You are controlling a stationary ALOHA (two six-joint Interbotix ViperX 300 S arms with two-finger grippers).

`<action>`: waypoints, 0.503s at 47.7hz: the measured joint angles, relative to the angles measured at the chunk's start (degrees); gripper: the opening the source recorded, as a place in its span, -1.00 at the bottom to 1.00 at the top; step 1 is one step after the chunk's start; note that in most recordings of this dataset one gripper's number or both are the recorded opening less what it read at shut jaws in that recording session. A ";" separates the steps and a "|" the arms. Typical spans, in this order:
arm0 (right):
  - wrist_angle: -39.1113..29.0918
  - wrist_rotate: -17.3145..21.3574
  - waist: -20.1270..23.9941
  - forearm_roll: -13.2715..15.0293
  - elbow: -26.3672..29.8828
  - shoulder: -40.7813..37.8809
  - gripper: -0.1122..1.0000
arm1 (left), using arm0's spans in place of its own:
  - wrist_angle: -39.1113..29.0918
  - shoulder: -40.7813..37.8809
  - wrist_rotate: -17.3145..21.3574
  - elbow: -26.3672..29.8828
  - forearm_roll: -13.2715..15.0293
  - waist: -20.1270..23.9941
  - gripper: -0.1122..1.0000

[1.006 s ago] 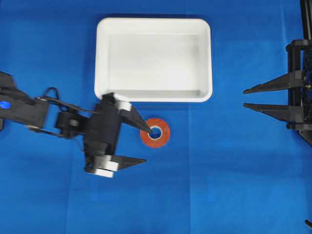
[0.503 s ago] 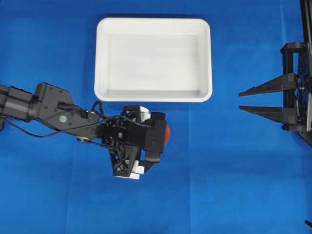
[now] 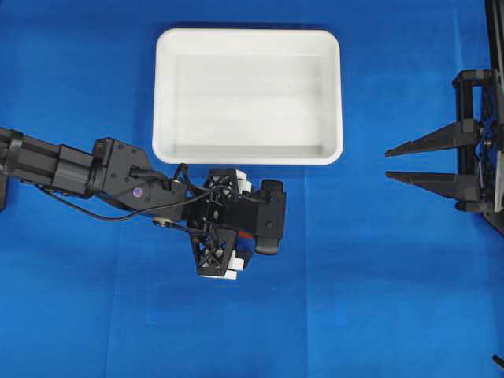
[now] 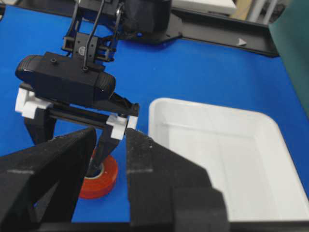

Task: Place one roll of tape in the white case with the left arm.

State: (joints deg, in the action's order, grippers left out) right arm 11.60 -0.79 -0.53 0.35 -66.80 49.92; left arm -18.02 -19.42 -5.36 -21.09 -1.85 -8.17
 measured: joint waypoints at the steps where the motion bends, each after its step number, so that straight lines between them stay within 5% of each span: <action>1: 0.00 0.09 0.09 0.00 0.00 0.00 -0.99 | -0.35 0.00 0.00 0.09 0.09 0.00 0.41; 8: -0.18 0.09 0.00 0.00 0.00 -0.09 -0.99 | -4.22 0.00 -0.35 1.32 0.00 0.18 -0.33; 24: -0.18 0.18 0.09 0.00 0.00 -0.79 -0.99 | -10.72 6.59 1.05 3.96 -1.41 -1.05 -0.34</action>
State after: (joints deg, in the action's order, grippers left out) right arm 11.43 -0.62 -0.44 0.35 -66.80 49.13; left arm -28.74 -12.83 -4.31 -17.14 -3.25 -9.23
